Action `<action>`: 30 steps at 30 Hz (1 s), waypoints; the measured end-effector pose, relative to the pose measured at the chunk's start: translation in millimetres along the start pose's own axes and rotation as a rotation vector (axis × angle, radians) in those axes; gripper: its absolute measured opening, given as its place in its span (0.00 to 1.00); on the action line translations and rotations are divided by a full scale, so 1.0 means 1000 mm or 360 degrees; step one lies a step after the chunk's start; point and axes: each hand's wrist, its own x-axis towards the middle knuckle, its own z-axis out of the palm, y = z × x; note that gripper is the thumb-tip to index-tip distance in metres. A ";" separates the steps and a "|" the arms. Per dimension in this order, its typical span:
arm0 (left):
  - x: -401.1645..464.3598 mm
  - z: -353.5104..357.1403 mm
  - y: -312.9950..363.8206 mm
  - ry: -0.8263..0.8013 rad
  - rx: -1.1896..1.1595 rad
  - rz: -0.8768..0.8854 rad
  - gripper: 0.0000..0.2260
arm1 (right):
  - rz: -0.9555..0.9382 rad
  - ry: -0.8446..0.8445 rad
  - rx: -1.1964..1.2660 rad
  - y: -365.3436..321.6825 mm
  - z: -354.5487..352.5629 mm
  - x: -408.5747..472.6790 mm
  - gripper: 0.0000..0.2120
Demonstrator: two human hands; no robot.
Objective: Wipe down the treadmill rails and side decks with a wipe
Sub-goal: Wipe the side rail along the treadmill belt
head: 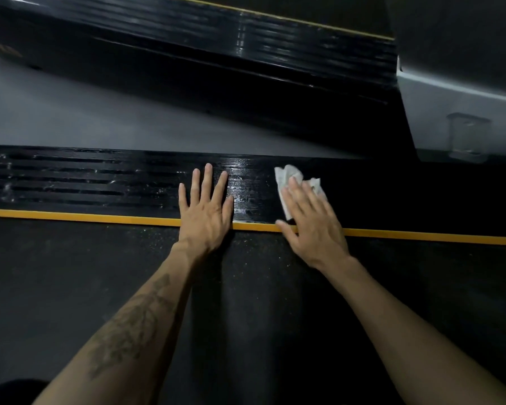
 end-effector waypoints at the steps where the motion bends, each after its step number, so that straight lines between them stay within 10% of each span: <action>1: 0.001 0.001 0.000 0.0004 0.0008 0.0001 0.26 | 0.0087 0.0016 0.0007 0.000 -0.003 0.007 0.37; 6: 0.001 0.006 -0.002 0.0066 0.0036 0.0018 0.27 | 0.0295 -0.0052 0.0074 -0.033 -0.009 0.043 0.37; 12: 0.002 0.009 -0.002 0.0110 0.0001 0.0019 0.29 | -0.0167 -0.0023 0.0077 -0.021 -0.001 0.013 0.32; 21: 0.001 0.011 -0.004 0.0285 -0.0061 0.0057 0.30 | 0.0351 0.0021 0.0088 -0.026 -0.012 0.060 0.34; 30: 0.002 0.017 -0.008 0.0379 -0.0169 0.0104 0.27 | -0.0002 0.0029 0.0007 0.011 -0.010 0.026 0.33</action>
